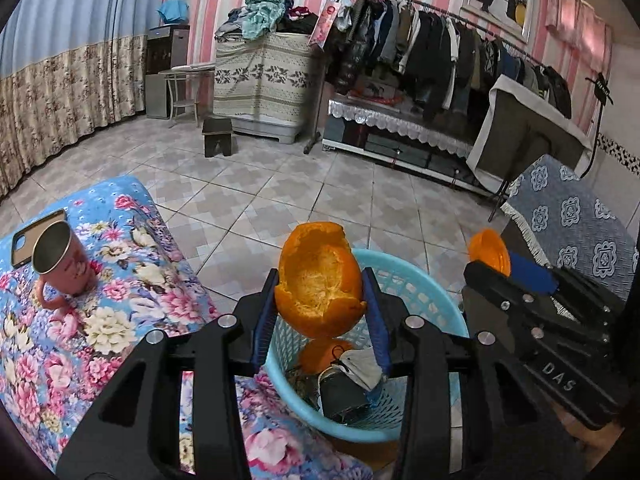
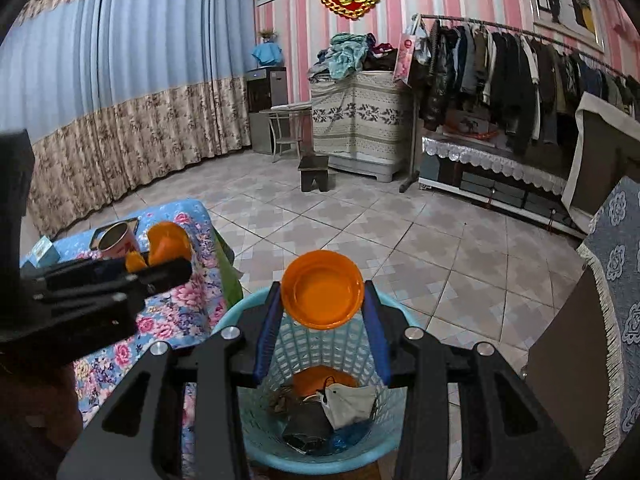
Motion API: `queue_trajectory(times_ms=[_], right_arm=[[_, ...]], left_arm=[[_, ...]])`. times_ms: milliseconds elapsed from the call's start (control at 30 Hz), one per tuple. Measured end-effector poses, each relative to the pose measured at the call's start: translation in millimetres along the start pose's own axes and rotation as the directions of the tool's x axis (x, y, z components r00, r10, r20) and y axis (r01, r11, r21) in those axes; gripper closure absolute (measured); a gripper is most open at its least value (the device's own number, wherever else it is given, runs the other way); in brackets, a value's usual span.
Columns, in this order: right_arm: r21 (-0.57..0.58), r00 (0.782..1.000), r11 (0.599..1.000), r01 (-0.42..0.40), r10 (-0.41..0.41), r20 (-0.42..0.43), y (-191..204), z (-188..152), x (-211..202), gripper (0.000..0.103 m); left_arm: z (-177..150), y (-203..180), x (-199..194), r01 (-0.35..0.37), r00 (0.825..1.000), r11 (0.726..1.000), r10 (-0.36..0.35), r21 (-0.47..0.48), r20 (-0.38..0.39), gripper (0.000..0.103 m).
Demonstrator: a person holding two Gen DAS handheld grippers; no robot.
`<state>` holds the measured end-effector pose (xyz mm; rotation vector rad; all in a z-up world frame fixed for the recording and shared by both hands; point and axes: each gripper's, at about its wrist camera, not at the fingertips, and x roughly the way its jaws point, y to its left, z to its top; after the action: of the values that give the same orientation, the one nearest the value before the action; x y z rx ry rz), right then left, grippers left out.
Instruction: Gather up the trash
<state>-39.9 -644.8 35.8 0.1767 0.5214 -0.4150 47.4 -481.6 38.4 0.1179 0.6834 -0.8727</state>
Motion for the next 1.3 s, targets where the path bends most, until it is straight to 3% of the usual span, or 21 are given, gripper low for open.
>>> queue_trajectory(times_ms=[167, 233, 433, 500, 567, 633, 700, 833, 900, 967, 1033, 1133, 1300], right_arm=[[0.029, 1.0, 0.999, -0.024, 0.024, 0.007, -8.8, 2.8, 9.4, 0.057], [0.035, 0.999, 0.999, -0.033, 0.033, 0.011, -10.1, 3.4, 10.7, 0.045], [0.032, 0.999, 0.999, -0.038, 0.037, 0.03, 1.8, 3.6, 8.1, 0.043], [0.023, 0.998, 0.999, -0.049, 0.048, 0.037, 11.7, 3.9, 4.2, 0.043], [0.027, 0.995, 0.996, -0.086, 0.084, 0.061, 30.9, 2.1, -3.1, 0.037], [0.032, 0.988, 0.992, -0.124, 0.12, 0.097, 57.3, -4.3, -11.5, 0.026], [0.016, 0.975, 0.982, -0.186, 0.183, 0.122, 93.8, -17.7, -20.5, 0.023], [-0.021, 0.922, 0.933, -0.359, 0.358, 0.149, 188.3, -51.8, -39.2, 0.018], [-0.045, 0.896, 0.907, -0.418, 0.42, 0.146, 227.6, -69.9, -46.5, 0.018], [-0.072, 0.879, 0.89, -0.451, 0.457, 0.135, 256.3, -83.5, -51.8, 0.017], [-0.094, 0.866, 0.875, -0.476, 0.484, 0.125, 281.7, -96.2, -57.6, 0.015], [-0.121, 0.864, 0.873, -0.473, 0.486, 0.134, 303.4, -110.1, -67.2, 0.013], [-0.203, 0.867, 0.879, -0.431, 0.466, 0.176, 318.1, -137.9, -91.8, 0.011]], left_arm=[[6.2, -2.2, 4.0, 0.003, 1.0, 1.0, -0.003, 0.002, 0.021, 0.035], [8.7, -1.3, 1.8, -0.003, 0.999, 1.0, 0.003, -0.002, 0.032, 0.033], [11.7, 15.8, -9.8, -0.031, 0.998, 0.999, 0.032, -0.012, 0.054, 0.031], [9.4, 29.6, -22.8, -0.063, 0.995, 0.998, 0.064, -0.014, 0.072, 0.03], [1.6, 50.1, -42.9, -0.129, 0.987, 0.992, 0.129, -0.004, 0.095, 0.023], [-16.5, 74.7, -75.6, -0.245, 0.96, 0.969, 0.241, 0.015, 0.141, 0.015], [-38.7, 102.4, -113.6, -0.34, 0.925, 0.94, 0.334, 0.006, 0.181, 0.011], [-104.7, 165.7, -207.3, -0.537, 0.812, 0.842, 0.535, -0.058, 0.233, 0.005], [-143.5, 197.6, -249.5, -0.634, 0.738, 0.768, 0.637, -0.092, 0.222, 0.005], [-168.1, 219.9, -277.2, -0.69, 0.686, 0.712, 0.701, -0.132, 0.196, 0.005], [-192.7, 237.4, -302.8, -0.721, 0.645, 0.669, 0.743, -0.18, 0.18, 0.005], [-223.3, 242.4, -324.6, -0.717, 0.631, 0.668, 0.744, -0.199, 0.223, 0.005], [-237.8, 235.2, -335.5, -0.679, 0.652, 0.695, 0.719, -0.236, 0.241, 0.005]])
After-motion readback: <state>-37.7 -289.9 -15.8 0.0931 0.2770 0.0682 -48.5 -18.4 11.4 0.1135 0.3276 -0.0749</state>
